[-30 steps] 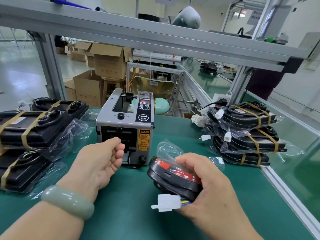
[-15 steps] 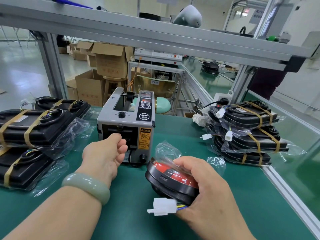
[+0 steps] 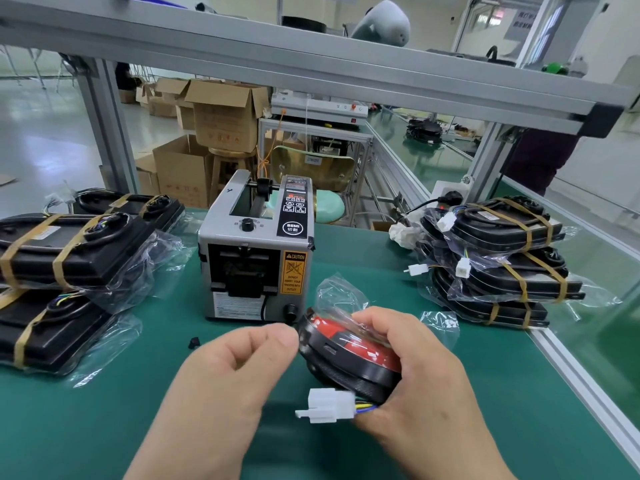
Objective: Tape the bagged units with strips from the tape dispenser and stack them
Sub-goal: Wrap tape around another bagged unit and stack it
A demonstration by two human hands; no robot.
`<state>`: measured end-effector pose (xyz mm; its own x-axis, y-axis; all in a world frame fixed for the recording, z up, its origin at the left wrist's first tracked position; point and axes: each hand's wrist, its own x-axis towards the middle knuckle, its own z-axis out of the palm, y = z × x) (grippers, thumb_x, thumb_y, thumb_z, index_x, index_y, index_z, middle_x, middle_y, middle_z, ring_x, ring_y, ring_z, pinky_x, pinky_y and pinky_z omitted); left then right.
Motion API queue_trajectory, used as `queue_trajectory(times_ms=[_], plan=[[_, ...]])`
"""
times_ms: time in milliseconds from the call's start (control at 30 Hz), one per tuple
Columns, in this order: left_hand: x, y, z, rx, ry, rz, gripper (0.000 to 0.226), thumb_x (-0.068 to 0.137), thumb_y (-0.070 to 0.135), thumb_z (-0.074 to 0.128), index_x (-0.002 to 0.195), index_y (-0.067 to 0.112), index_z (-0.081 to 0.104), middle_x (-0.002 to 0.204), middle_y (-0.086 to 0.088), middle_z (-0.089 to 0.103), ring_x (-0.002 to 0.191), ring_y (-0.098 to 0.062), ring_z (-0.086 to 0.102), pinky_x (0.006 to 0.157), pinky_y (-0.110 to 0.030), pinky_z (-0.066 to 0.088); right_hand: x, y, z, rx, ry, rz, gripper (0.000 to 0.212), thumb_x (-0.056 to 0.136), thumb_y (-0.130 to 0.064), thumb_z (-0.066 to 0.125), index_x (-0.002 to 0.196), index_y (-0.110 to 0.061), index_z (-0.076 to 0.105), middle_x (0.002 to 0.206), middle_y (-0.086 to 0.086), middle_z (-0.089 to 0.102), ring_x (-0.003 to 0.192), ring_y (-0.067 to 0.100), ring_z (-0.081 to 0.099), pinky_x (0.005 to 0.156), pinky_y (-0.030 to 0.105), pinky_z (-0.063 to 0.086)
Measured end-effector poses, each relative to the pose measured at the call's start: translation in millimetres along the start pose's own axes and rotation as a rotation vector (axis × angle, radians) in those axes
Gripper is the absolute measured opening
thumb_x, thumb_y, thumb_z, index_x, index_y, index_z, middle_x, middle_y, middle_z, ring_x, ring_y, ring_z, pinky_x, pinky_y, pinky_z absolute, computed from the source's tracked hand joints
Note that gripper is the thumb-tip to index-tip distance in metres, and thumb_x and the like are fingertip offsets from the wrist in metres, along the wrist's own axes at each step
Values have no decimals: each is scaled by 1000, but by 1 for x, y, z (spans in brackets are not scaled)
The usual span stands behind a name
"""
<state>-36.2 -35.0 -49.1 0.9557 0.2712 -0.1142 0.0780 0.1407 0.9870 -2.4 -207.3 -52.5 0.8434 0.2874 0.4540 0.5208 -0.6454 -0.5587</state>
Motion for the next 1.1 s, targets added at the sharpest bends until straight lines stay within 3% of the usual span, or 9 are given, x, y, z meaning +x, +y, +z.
queue_trajectory(times_ms=[67, 200, 267, 400, 600, 867, 967, 1100], plan=[[-4, 0, 3, 29, 7, 56, 48, 41, 66, 67, 72, 30, 76, 97, 27, 70, 97, 4, 63, 103, -48, 42, 0, -1, 1, 1, 4, -1, 75, 45, -40, 63, 115, -50, 38, 110, -32, 50, 103, -7, 50, 84, 6, 38], [-5, -2, 6, 24, -61, 58, 48, 43, 64, 67, 73, 28, 77, 106, 31, 66, 105, 12, 58, 107, -51, 37, 0, -3, 0, -7, -11, 4, 73, 45, -49, 53, 117, -50, 37, 110, -32, 49, 102, -6, 50, 83, 8, 41], [-4, -3, 6, 28, -76, 63, 45, 44, 64, 66, 68, 28, 77, 105, 28, 67, 107, 13, 56, 107, -50, 38, 0, -4, 0, -9, -12, 8, 73, 45, -51, 51, 117, -49, 38, 107, -32, 51, 101, -6, 50, 82, 9, 42], [-6, 0, 8, 70, -105, 80, 36, 47, 63, 62, 49, 27, 68, 97, 12, 73, 111, 21, 47, 108, -43, 35, -1, -2, 1, -20, -3, -5, 74, 47, -37, 69, 116, -46, 42, 107, -29, 53, 101, -3, 51, 84, 10, 41], [-5, -2, 11, 67, -86, 109, 26, 60, 45, 64, 67, 24, 77, 92, 27, 70, 107, 23, 48, 101, -29, 34, -2, 1, 2, -49, -13, -21, 78, 48, -29, 77, 115, -47, 41, 109, -26, 54, 102, -1, 52, 84, 14, 45], [-5, -5, 13, 60, -64, 132, 28, 60, 44, 63, 64, 20, 76, 91, 28, 70, 105, 23, 49, 91, -23, 34, -2, 0, 3, -34, 10, -20, 75, 48, -35, 75, 116, -45, 42, 107, -27, 54, 101, -3, 51, 84, 12, 41], [-6, -3, 15, 64, -56, 145, 39, 69, 58, 71, 64, 20, 76, 90, 31, 68, 103, 26, 48, 85, -18, 33, -2, 0, 3, -25, 1, -15, 74, 48, -34, 74, 115, -45, 44, 108, -26, 53, 100, -2, 52, 82, 13, 43], [-6, -4, 18, 71, -41, 142, 26, 65, 40, 65, 63, 16, 76, 83, 33, 68, 97, 29, 48, 80, -14, 31, -1, 1, 3, -24, 7, -24, 76, 47, -29, 76, 114, -46, 43, 109, -27, 52, 101, -1, 53, 82, 14, 43]])
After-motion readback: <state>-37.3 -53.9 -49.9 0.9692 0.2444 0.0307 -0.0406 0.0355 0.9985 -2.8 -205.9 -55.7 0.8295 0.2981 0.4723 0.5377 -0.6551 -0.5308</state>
